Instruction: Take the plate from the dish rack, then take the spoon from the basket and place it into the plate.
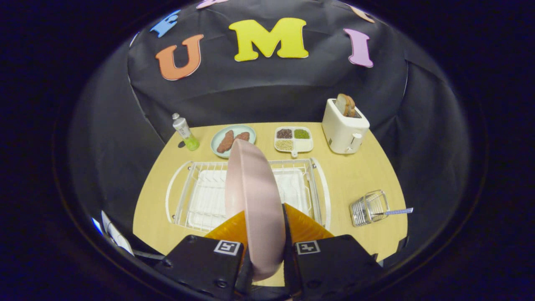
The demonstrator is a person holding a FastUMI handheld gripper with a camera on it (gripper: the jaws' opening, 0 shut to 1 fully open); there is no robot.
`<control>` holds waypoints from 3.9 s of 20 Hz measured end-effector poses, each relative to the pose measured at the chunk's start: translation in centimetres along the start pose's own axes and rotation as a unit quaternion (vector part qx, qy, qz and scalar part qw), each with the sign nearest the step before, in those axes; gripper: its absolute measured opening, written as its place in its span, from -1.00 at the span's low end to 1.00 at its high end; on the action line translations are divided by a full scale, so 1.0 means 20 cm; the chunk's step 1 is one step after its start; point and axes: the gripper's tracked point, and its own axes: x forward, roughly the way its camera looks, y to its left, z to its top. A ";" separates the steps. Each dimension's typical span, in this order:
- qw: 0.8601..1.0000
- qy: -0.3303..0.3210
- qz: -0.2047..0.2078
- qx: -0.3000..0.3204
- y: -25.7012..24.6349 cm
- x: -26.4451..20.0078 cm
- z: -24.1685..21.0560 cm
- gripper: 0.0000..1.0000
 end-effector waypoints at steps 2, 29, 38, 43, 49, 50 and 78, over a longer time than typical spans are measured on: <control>1.000 0.002 0.027 0.016 -0.05 -0.02 -0.12 -0.31; 0.933 0.127 0.240 0.237 -0.25 0.45 -1.16 -0.29; 0.944 0.108 0.213 0.226 -0.37 0.46 -1.12 -0.08; 0.970 0.034 0.184 0.152 -0.48 0.36 -1.02 0.05; 0.989 -0.082 0.101 0.066 -0.81 0.21 -0.91 0.50; 0.991 -0.105 0.075 0.045 -0.89 0.20 -0.89 0.55; 0.958 -0.284 0.023 0.030 -1.64 0.48 -0.26 -0.14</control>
